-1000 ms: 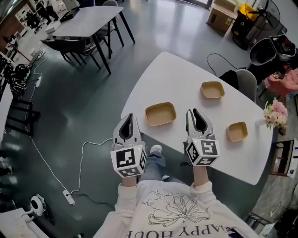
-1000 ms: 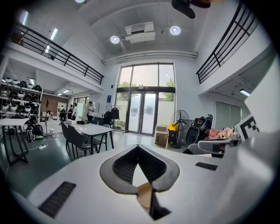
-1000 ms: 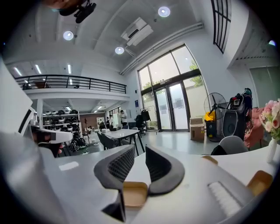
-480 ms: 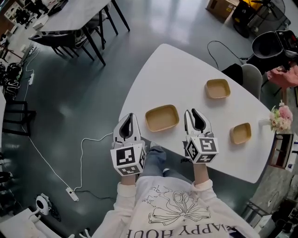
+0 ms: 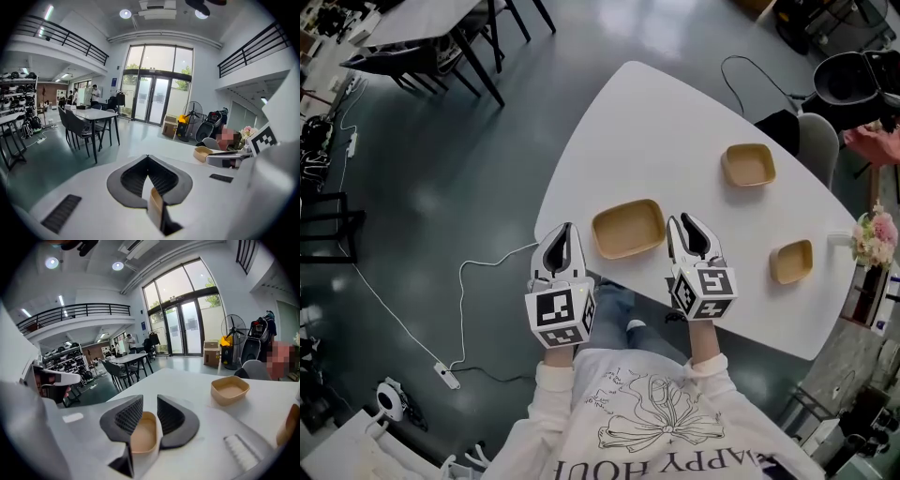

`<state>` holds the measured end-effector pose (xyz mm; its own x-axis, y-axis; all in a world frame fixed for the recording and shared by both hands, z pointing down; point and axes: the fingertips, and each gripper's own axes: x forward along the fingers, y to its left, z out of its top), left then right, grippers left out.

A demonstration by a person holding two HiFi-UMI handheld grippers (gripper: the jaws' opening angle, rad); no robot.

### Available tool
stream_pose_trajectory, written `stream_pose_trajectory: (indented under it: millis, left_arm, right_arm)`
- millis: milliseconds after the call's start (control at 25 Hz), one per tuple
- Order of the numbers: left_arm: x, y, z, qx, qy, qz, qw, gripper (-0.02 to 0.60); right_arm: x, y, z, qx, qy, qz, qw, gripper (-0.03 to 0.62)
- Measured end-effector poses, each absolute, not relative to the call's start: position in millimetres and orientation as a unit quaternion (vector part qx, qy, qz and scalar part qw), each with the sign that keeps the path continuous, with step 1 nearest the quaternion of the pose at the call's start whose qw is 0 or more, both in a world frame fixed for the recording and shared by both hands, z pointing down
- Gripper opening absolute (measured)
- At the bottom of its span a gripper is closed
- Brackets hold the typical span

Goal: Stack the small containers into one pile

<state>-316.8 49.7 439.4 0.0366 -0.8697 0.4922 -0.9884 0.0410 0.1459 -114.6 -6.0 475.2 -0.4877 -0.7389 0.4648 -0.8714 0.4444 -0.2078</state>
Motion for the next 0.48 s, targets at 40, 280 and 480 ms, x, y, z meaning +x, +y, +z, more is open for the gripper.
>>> stream_pose_trajectory:
  millis: [40, 280, 480]
  left_arm:
    - [-316.8, 48.8, 444.0, 0.68, -0.681, 0.128, 0.239, 0.006]
    - [-317.6, 47.4, 470.9, 0.677, -0.673, 0.141, 0.263, 0.006]
    - [-322.0, 47.4, 487.5, 0.676, -0.666, 0.151, 0.278, 0.006]
  right_arm:
    - [-115.4, -7.0, 480.5, 0.48, -0.835, 0.217, 0.159, 0.103]
    - [-118.5, -9.9, 515.2, 0.474, -0.828, 0.233, 0.189, 0.103]
    - [-121.9, -8.9, 544.1, 0.468, -0.82, 0.249, 0.218, 0.114]
